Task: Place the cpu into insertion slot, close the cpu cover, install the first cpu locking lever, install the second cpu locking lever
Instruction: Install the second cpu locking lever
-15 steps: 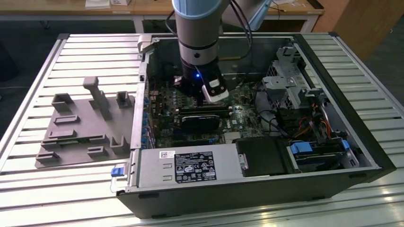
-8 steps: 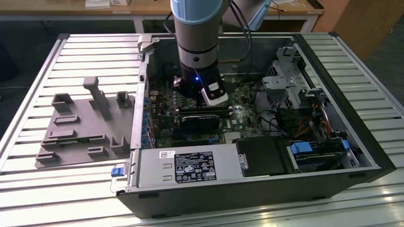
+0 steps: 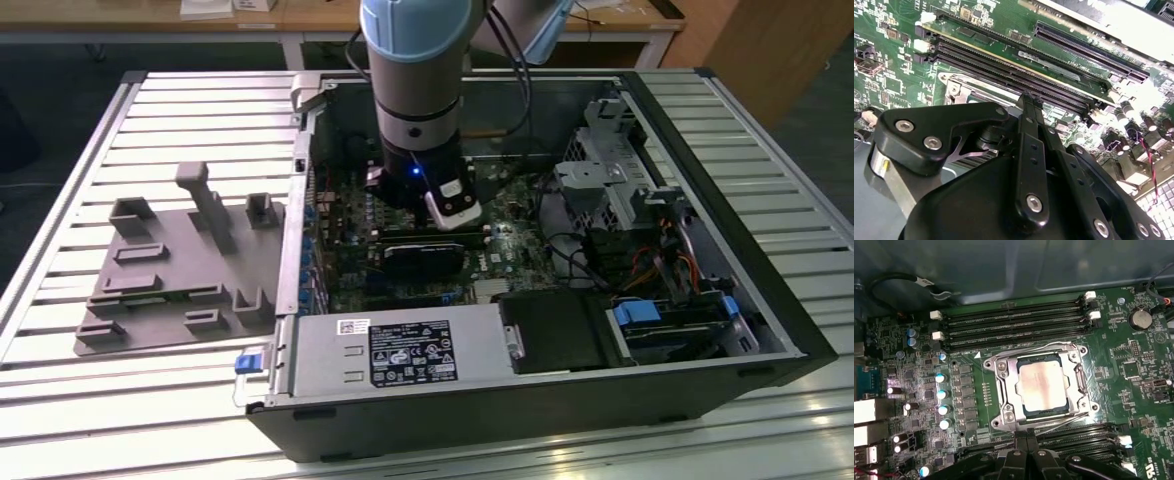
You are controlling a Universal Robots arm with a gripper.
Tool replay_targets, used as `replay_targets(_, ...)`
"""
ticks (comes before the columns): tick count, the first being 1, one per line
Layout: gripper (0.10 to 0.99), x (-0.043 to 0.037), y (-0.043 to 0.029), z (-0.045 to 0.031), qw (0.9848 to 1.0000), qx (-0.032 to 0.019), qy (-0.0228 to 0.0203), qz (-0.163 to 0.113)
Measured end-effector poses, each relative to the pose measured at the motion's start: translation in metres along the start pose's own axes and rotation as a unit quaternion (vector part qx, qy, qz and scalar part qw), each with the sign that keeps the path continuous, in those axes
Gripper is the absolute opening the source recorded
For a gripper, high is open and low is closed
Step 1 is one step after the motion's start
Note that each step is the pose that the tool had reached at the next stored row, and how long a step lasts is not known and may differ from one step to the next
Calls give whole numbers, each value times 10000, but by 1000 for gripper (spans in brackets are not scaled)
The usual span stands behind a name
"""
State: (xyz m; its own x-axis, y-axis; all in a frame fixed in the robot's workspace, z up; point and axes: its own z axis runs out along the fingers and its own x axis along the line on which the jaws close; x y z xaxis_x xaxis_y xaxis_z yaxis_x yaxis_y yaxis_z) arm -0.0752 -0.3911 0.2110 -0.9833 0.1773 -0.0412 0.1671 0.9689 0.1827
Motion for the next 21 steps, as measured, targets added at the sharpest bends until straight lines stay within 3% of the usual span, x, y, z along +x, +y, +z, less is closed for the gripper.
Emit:
replay_targets(10,106,52,-27,38,10000,-90,16,7)
replay_targets(17,106,73,-53,43,9997,-238,40,17)
replay_targets(21,106,67,-89,39,9996,-288,49,21)
